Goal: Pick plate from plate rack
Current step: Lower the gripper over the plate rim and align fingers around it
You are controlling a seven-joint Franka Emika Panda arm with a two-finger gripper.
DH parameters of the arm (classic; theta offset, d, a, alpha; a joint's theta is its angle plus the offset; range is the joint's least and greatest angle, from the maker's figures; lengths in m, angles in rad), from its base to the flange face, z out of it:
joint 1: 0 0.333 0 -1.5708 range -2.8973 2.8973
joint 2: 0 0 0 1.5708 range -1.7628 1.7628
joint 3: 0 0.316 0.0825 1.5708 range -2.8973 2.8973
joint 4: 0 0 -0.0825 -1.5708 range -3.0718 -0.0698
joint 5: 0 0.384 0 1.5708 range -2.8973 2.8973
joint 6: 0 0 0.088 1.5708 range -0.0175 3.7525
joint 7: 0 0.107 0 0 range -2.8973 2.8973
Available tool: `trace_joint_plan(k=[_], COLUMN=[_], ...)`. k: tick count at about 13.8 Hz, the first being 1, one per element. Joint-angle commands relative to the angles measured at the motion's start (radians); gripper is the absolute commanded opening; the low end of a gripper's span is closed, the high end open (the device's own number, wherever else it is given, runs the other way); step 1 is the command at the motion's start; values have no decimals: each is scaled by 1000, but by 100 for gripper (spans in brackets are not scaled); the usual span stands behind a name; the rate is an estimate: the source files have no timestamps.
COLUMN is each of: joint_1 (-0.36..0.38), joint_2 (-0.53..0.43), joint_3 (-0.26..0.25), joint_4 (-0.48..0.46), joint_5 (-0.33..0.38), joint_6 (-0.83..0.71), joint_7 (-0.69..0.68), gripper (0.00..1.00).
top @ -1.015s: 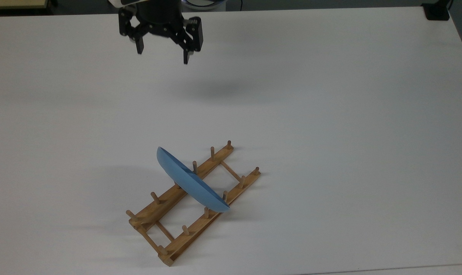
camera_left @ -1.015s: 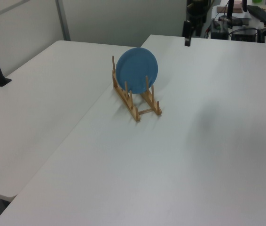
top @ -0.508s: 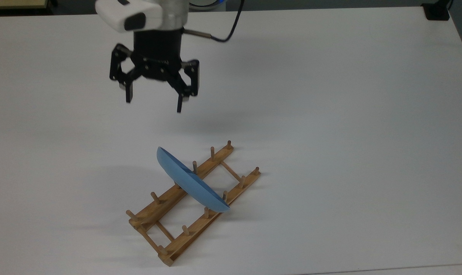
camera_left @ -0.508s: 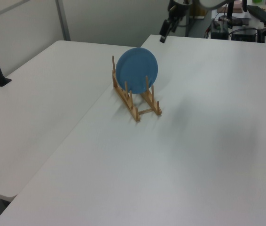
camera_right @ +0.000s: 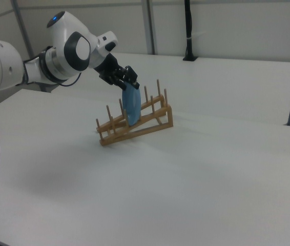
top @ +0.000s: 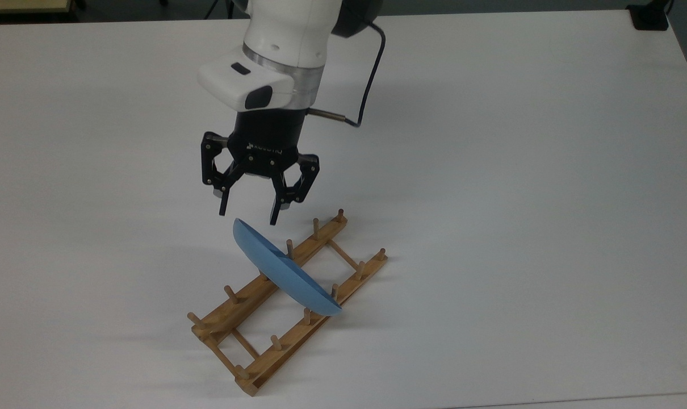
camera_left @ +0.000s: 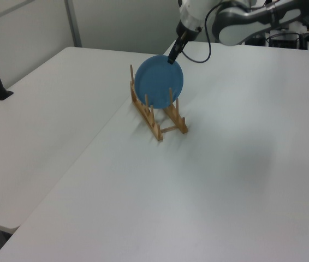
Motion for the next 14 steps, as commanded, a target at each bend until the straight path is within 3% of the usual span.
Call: trace_joint_plan(k=[1,3,5,10,14], joint_1=[0,0,-2,3,4], joint_2=[37,75,81,69,67], joint_3=[-5,-9,-10,-10,-10], joint_4=[24,70,77,79,77], joint_5=[-73,-74,-73,-73,-74], joint_6=[40,42,40,37,37], joint_7=[69,69,69,69,69], gripper=[65,65,49,44,27])
